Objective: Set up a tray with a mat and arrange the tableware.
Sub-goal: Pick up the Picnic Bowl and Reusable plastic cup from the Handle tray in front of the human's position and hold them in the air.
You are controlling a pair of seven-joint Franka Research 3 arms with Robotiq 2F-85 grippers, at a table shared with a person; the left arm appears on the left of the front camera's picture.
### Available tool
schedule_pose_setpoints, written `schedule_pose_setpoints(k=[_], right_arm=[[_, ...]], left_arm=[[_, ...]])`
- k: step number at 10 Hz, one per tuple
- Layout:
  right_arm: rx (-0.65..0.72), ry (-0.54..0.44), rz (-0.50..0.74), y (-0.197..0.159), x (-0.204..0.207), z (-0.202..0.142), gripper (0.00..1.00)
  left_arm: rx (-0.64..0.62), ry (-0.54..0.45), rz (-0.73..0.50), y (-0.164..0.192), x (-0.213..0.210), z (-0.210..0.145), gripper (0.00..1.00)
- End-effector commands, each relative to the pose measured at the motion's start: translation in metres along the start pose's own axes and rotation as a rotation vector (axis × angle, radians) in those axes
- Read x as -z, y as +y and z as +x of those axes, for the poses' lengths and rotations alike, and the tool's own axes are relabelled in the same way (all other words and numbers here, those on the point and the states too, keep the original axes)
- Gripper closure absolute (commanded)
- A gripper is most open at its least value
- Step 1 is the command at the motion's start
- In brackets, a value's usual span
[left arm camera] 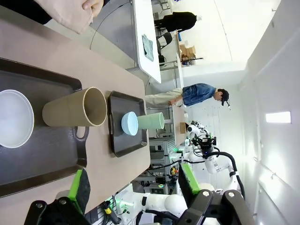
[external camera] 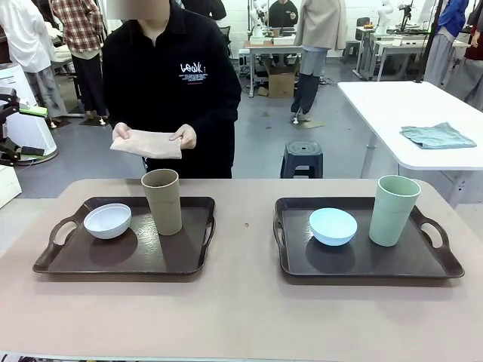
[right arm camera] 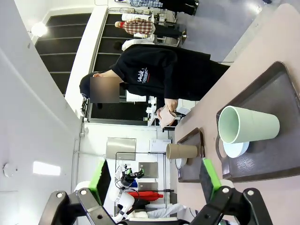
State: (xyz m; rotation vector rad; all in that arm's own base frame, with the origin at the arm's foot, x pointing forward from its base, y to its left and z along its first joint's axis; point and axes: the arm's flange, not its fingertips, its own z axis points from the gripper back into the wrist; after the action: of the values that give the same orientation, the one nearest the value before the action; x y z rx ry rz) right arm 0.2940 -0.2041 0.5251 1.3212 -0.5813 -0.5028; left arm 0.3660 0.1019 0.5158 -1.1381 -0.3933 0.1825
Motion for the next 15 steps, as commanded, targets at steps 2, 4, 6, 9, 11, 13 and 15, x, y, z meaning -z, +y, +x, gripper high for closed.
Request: schedule_pose_setpoints(k=[2,4,6,9,11,13,15], right_arm=[[-0.011,-0.024,0.009,-0.003,0.003,0.0,0.0],[-0.011,-0.024,0.009,-0.003,0.003,0.0,0.0],[-0.011,-0.024,0.009,-0.003,0.003,0.0,0.0],[-0.011,-0.024,0.009,-0.003,0.003,0.0,0.0],[-0.011,-0.024,0.009,-0.003,0.003,0.0,0.0],[-0.011,-0.024,0.009,-0.003,0.003,0.0,0.0],[-0.105,0.022,0.059,0.028,0.015,0.0,0.0]], left_arm=[[0.018,-0.004,-0.022,0.001,0.0,0.001,0.0],[0.018,-0.004,-0.022,0.001,0.0,0.001,0.0],[0.018,-0.004,-0.022,0.001,0.0,0.001,0.0],[0.018,-0.004,-0.022,0.001,0.0,0.001,0.0],[0.018,-0.004,-0.022,0.001,0.0,0.001,0.0],[0.018,-0.004,-0.022,0.001,0.0,0.001,0.0],[0.115,-0.007,0.087,-0.014,-0.006,-0.001,0.0]])
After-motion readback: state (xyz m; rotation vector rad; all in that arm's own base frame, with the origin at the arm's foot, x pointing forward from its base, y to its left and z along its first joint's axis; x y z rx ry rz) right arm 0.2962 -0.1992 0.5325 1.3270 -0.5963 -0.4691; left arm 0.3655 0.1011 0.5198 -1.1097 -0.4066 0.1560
